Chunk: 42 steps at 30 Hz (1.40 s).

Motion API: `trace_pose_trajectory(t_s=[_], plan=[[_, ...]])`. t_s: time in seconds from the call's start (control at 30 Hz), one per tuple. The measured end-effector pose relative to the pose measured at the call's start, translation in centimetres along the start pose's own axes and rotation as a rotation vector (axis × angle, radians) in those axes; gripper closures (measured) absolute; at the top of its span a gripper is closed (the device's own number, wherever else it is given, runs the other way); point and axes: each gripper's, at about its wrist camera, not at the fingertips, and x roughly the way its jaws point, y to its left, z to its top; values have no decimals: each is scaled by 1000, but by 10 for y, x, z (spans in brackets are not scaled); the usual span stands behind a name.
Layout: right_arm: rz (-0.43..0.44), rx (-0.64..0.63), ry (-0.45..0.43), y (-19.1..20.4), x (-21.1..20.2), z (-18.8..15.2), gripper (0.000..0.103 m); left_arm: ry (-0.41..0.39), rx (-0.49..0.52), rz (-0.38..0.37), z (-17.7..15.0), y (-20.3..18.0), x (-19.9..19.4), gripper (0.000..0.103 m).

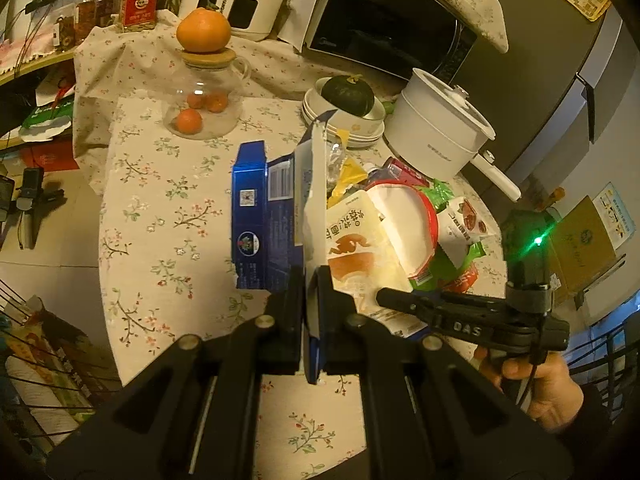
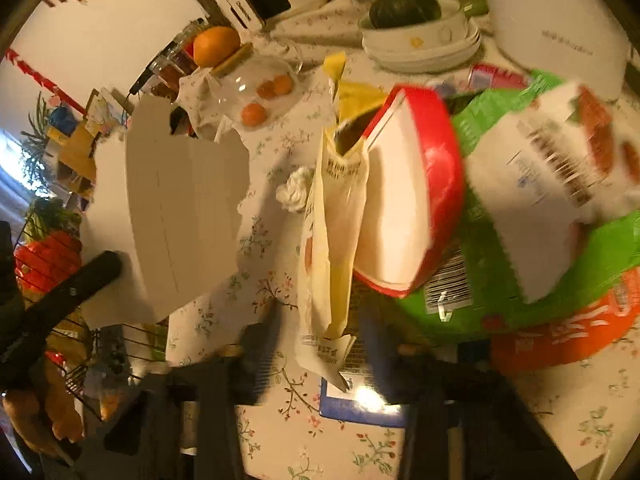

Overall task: Collect trash
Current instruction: 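Carry the blue box with the left tool and drop it into the white bin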

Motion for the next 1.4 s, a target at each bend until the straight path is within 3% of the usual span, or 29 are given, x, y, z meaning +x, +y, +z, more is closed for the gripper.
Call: trace_pose_trajectory(t_s=[0.23,0.47,0.63,0.97,1.4], plan=[[42,-54,-53,15,-25,-2,99,-54,12,-8,4,-10,-14,96],[74,-56,-171,13,-89,-6,99,-104,65,-61,8,-37,-28,96],[44,-51,-240,0,-133,-15,99,-119,105,-126,9,-60,-31,96],[-72,57,-350,-66,-228,-52,99,-79,215,-291,-2,-131,-25,96],[-211,210,-406,-150,-301,-115,99,34,400,-414,-35,-242,6,96]])
